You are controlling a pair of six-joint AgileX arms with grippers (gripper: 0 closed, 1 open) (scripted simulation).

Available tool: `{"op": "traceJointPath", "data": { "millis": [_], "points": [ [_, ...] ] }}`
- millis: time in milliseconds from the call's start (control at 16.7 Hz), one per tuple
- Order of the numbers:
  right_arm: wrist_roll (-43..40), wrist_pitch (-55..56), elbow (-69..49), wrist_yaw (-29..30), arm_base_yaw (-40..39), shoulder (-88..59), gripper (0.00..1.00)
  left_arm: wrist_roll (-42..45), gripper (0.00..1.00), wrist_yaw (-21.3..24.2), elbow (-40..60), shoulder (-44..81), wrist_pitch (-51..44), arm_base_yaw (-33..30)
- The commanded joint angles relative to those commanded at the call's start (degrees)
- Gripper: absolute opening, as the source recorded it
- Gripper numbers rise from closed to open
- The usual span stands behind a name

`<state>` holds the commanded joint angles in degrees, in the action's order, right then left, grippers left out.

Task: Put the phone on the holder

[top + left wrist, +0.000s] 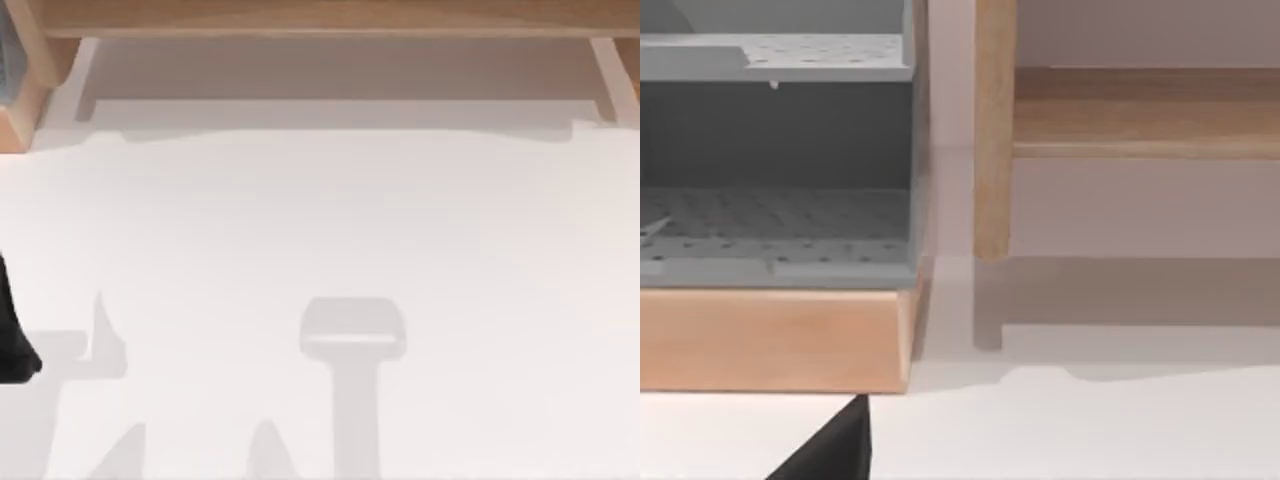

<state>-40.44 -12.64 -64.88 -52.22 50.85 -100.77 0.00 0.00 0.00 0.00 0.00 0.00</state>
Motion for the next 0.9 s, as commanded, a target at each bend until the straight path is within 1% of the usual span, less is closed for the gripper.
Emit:
{"op": "traceJointPath", "data": {
  "millis": [540,600,900],
  "points": [
    [0.00,0.00,0.00,0.00,0.00,0.00,0.98,0.00,1.00,0.00,0.00,0.00,0.00,0.00],
    [0.00,0.00,0.00,0.00,0.00,0.00,1.00,0.00,1.00,0.00,0.00,0.00,0.00,0.00],
    [0.00,0.00,0.00,0.00,0.00,0.00,1.00,0.00,1.00,0.00,0.00,0.00,0.00,0.00]
  ]
}}
